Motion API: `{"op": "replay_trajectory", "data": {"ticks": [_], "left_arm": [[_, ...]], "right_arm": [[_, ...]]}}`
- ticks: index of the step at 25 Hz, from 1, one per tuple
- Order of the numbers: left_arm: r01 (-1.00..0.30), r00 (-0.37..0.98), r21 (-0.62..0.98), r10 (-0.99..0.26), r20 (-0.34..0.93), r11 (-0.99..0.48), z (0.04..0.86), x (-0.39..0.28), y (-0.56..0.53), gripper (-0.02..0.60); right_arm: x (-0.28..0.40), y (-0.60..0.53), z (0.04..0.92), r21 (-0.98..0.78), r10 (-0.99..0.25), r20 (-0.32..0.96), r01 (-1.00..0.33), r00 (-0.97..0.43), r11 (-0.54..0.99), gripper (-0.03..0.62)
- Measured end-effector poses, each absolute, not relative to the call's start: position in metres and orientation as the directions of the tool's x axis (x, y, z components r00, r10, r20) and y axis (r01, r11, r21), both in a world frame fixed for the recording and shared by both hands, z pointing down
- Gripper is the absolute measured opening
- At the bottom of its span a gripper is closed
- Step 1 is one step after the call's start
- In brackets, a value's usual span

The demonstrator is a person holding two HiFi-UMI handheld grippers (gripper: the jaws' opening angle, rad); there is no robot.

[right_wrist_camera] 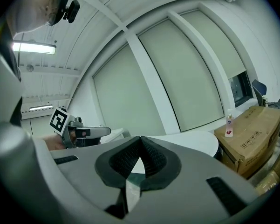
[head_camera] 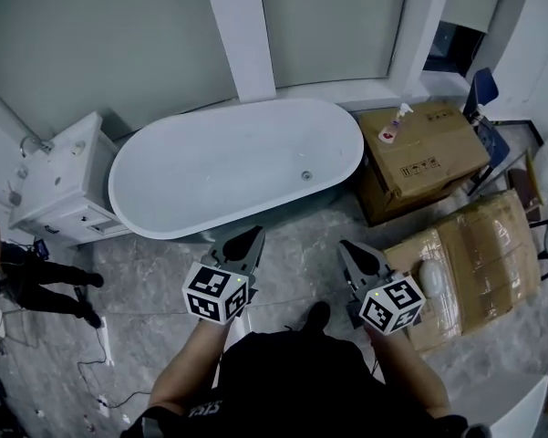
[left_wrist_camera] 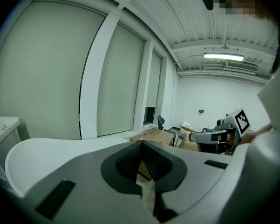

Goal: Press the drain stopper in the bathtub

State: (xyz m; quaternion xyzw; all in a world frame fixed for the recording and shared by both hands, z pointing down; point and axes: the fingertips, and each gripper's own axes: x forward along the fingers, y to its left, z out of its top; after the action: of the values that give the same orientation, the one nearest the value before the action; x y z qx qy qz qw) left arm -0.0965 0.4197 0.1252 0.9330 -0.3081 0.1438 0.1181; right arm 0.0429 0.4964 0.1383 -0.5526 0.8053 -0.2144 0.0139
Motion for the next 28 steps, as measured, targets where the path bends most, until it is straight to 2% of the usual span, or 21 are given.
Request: {"op": "replay_trajectory", "data": {"ticks": [6,14,22,28], "left_arm": [[-0.602,0.775,0.132,-0.536,0.334,-0.788,0.125,-0.049,0.397,0.011],[-0.614,0.774,0.178,-0.542,0.326,-0.769,0.146,-0.024,0.327,0.011],[-0.631,0.765,0.206,-0.556,0.325,-0.748,0.174,0.003,0.185,0.011],[-0.651,0.751,0.214,-0.577,0.321,-0.728,0.175,0.005,0.075,0.011]], "right_arm": [[0.083,0.473,0.137,-0.376,-0.896,0.205,-0.877,-0.395,0.300,0.014],[0.107,0.410,0.154,-0.371,-0.881,0.252,-0.880,-0.402,0.296,0.014],[0.134,0.267,0.165,-0.339,-0.864,0.293,-0.890,-0.408,0.306,0.013],[0.114,0.150,0.170,-0.333,-0.810,0.322,-0.860,-0.490,0.387,0.014]]}}
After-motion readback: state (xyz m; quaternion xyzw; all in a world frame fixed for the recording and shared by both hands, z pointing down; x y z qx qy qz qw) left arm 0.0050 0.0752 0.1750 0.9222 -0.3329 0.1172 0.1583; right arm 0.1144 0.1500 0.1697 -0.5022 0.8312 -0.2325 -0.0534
